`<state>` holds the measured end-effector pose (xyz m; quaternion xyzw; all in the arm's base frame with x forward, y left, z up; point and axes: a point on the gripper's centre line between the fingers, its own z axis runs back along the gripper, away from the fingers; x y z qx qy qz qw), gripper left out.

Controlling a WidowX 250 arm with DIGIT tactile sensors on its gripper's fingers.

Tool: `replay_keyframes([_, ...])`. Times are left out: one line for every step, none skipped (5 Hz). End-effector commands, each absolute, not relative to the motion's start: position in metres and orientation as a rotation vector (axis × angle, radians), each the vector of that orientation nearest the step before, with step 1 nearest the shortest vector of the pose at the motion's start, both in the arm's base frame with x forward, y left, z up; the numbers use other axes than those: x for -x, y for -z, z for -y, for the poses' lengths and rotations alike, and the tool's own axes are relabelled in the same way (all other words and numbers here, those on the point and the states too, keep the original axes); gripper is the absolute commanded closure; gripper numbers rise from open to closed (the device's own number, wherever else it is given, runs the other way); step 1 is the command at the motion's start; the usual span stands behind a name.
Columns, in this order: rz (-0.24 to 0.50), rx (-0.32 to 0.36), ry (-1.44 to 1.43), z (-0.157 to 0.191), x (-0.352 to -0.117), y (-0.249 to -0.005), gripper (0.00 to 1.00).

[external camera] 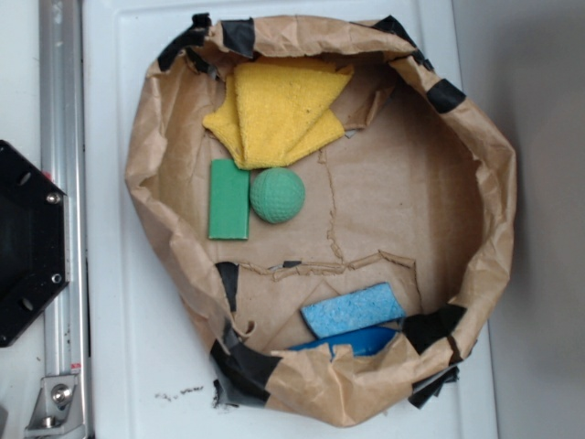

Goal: Grab the green block.

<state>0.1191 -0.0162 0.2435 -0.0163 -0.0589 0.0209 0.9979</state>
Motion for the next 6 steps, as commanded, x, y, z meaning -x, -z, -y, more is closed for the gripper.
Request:
replay_keyframes([0.118, 0.033, -0.042, 0.016, -0.119, -0.243, 0.00])
replay_keyframes([0.150, -0.009, -0.228, 0.000, -0.158, -0.220, 0.00])
replay_keyframes([0.142, 0.029, -0.327, -0.007, -0.178, -0.208, 0.00])
replay_keyframes([0.139, 0.035, -0.493, -0.009, -0.202, -0.182, 0.00])
replay_keyframes([0.085, 0.005, -0.595, -0.008, -0.211, -0.148, 0.00])
replay_keyframes([0.065, -0.013, -0.654, -0.009, -0.235, -0.118, 0.00])
